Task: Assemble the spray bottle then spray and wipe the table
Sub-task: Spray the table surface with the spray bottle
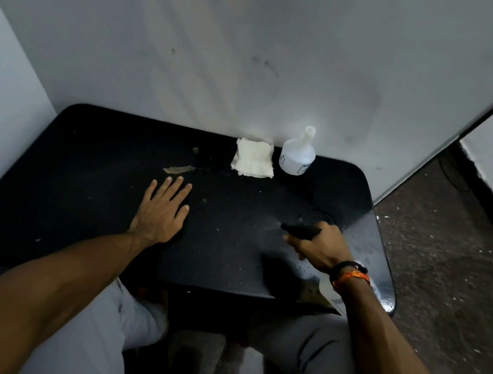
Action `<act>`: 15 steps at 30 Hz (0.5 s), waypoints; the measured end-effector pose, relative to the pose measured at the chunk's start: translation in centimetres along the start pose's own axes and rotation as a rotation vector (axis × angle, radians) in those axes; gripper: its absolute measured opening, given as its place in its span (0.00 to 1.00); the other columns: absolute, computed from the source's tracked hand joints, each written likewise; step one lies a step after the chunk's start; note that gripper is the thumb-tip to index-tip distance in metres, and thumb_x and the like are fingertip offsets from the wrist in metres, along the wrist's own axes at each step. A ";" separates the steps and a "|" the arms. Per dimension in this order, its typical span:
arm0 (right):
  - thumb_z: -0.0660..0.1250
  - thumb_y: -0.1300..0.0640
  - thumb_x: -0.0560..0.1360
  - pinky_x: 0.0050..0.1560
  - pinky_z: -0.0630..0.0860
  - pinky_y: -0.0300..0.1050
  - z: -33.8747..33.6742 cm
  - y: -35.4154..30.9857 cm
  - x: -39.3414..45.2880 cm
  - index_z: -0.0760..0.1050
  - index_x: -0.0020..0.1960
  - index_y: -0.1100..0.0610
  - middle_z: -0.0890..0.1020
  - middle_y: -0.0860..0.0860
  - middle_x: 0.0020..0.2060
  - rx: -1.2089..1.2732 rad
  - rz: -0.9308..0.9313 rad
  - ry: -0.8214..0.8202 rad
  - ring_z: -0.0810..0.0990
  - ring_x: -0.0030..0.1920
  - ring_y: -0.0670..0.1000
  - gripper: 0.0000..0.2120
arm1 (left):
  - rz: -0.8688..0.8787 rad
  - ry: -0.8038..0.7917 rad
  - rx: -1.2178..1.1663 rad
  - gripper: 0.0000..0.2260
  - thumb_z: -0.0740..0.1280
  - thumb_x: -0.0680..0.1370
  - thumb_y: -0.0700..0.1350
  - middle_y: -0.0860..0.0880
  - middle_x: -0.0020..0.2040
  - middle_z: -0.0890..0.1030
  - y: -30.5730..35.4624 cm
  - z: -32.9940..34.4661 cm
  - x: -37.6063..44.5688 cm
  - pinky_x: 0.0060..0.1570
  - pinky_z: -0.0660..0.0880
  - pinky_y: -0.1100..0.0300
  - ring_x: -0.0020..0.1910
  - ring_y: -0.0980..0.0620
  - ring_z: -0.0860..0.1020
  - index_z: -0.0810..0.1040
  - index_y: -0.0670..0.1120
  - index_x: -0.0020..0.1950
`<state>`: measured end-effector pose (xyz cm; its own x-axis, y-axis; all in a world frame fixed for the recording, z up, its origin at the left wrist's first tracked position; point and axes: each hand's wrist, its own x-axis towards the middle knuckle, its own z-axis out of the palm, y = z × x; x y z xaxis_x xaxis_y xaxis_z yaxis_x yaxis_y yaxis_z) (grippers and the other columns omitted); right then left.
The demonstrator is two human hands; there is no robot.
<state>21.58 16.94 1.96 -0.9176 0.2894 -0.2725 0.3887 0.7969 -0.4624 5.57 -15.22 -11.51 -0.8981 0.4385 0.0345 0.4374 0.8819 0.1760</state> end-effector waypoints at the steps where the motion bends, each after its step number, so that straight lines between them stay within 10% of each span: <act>1: 0.70 0.39 0.74 0.50 0.82 0.54 -0.1 0.1 0.1 0.84 0.52 0.54 0.85 0.57 0.40 0.000 0.017 0.029 0.84 0.43 0.56 0.19 | 0.000 -0.003 0.002 0.26 0.55 0.84 0.54 0.47 0.82 0.57 0.0 0.0 0.0 0.80 0.46 0.43 0.82 0.46 0.53 0.57 0.50 0.82; 15: 0.72 0.35 0.70 0.39 0.84 0.48 0.1 -0.1 1.3 0.84 0.47 0.53 0.85 0.53 0.36 0.187 0.086 0.166 0.83 0.34 0.52 0.21 | -0.005 -0.003 0.018 0.27 0.54 0.84 0.55 0.48 0.83 0.56 0.1 0.0 -0.1 0.81 0.46 0.44 0.82 0.47 0.52 0.56 0.50 0.82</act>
<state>20.37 17.15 1.60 -0.8755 0.4472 -0.1830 0.4606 0.6582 -0.5955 5.72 -15.15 -11.45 -0.9000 0.4347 0.0308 0.4338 0.8869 0.1585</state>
